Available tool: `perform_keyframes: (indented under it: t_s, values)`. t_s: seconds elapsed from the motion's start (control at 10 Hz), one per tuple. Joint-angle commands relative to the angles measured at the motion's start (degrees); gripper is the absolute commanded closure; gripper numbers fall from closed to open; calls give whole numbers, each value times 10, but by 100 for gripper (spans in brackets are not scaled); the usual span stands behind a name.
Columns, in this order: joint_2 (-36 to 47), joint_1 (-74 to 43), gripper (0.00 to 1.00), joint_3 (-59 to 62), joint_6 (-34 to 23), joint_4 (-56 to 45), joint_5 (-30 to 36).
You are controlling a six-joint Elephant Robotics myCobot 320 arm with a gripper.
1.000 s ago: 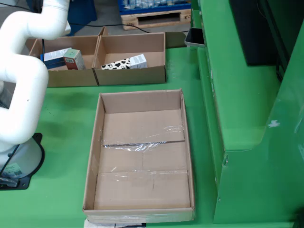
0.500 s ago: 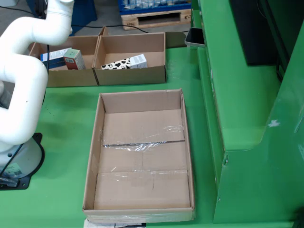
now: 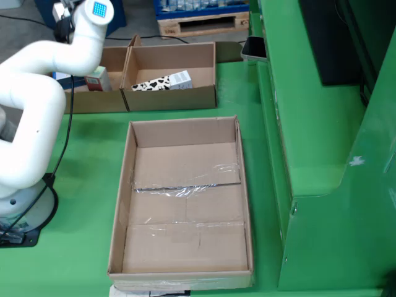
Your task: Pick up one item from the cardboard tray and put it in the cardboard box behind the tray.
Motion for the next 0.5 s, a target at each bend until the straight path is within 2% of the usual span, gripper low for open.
perform_keyframes:
  t_s: [0.0, 0.4]
  values:
    - [-5, -4, 100, -17, 6, 52, 20]
    - [-25, -3, 100, -14, 9, 71, 27]
